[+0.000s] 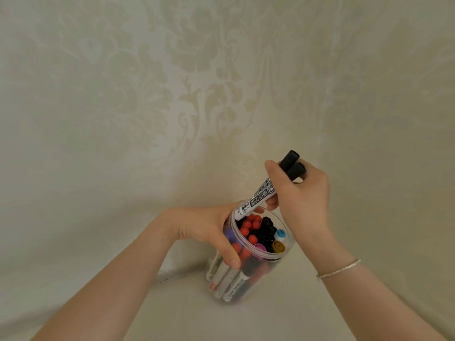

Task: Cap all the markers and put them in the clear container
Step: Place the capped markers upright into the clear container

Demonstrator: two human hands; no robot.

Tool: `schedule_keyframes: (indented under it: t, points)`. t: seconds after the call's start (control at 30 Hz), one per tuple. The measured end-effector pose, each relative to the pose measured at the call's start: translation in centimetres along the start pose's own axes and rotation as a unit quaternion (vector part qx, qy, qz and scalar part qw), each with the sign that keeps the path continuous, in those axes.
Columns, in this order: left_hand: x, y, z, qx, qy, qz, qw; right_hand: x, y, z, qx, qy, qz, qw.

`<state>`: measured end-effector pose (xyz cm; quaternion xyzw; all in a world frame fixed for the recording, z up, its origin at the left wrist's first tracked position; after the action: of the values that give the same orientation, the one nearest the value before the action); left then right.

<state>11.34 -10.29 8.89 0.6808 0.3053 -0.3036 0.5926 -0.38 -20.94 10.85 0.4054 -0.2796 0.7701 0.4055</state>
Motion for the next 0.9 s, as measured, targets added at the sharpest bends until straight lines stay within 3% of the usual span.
schedule_keyframes:
  t: [0.23,0.43,0.6,0.9]
  points:
    - [-0.9,-0.3,0.3,-0.014,0.015,0.005,1.000,0.1,0.4,-0.1,-0.022,0.191,-0.135,0.972]
    - [0.2,-0.7,-0.1,-0.093,0.005,0.036,0.995,0.4,1.4,0.3,0.013,0.160,-0.054,0.986]
    - [1.8,-2.9,-0.5,-0.201,-0.012,0.005,0.979,1.3,2.2,0.1,0.040,0.202,0.010,0.978]
    - [2.7,-7.8,0.7,-0.351,-0.075,-0.014,0.933,0.7,3.8,-2.1,0.079,0.274,-0.016,0.958]
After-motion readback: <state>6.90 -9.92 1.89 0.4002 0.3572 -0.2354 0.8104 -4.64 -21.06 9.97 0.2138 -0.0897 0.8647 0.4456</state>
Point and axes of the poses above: each hand's wrist, its own z-axis towards the middle knuckle, its own y-axis out of the back of the hand, x = y × z, the point moved 1 cm from there along z, towards the middle knuckle, and after that the axes turned 2 degrees about z, right-handed, at the moved point
